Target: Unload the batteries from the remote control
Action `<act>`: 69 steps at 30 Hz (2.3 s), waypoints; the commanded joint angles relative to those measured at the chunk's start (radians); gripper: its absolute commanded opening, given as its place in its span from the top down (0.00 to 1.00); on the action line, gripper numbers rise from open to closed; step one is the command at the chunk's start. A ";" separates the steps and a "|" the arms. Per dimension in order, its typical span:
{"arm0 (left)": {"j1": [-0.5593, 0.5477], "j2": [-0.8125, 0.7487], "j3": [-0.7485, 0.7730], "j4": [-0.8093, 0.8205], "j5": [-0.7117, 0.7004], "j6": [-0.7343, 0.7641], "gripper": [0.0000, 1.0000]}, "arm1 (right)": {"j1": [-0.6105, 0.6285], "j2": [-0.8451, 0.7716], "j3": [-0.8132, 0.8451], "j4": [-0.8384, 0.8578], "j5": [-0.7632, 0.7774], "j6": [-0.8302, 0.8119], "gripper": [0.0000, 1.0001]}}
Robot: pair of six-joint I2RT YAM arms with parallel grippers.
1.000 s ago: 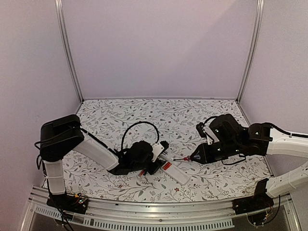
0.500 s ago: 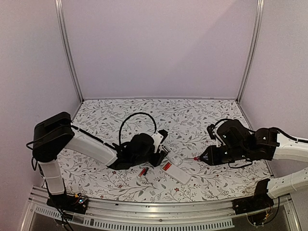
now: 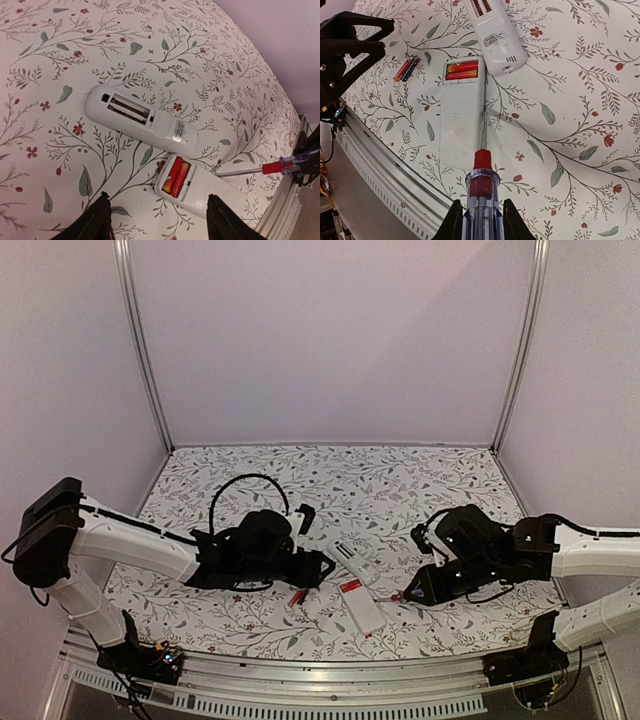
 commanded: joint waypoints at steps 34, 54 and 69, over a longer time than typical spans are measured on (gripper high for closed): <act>-0.212 0.282 0.274 -0.430 0.046 0.182 0.09 | 0.055 -0.125 0.025 -0.005 0.227 0.113 1.00; -0.207 0.345 0.325 -0.536 0.059 0.627 0.65 | 0.055 -0.111 0.048 -0.022 0.106 0.000 1.00; -0.149 0.324 0.232 -0.448 0.152 0.899 0.72 | 0.096 -0.069 0.081 -0.124 0.091 0.122 1.00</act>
